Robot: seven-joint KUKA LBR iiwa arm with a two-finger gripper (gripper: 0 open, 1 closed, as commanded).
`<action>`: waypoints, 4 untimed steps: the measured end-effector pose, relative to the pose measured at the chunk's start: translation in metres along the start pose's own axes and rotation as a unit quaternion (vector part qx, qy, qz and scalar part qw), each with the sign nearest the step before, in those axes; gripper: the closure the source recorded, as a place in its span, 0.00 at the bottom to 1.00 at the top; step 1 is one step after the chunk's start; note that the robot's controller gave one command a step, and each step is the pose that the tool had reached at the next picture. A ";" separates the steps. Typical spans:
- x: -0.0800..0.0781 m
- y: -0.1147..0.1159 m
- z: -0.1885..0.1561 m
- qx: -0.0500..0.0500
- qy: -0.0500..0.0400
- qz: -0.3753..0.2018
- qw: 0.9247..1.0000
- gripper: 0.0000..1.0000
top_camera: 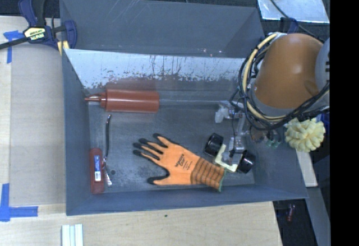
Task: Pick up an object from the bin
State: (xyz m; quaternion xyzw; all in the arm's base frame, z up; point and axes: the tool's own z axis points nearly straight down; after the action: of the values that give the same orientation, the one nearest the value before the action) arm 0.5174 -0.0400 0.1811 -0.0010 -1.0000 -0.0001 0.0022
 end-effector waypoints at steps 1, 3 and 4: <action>-0.002 0.000 -0.004 0.000 -0.004 -0.001 1.000 0.00; 0.025 0.131 0.099 0.001 -0.008 -0.028 1.000 0.00; 0.029 0.149 0.106 0.001 -0.006 -0.061 0.998 1.00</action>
Offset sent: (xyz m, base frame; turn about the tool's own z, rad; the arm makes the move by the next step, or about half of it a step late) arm -0.0253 0.0791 -0.1079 -0.0842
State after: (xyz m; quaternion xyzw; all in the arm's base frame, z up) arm 0.4883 0.1088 0.0749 0.0600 -0.9982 0.0010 -0.0038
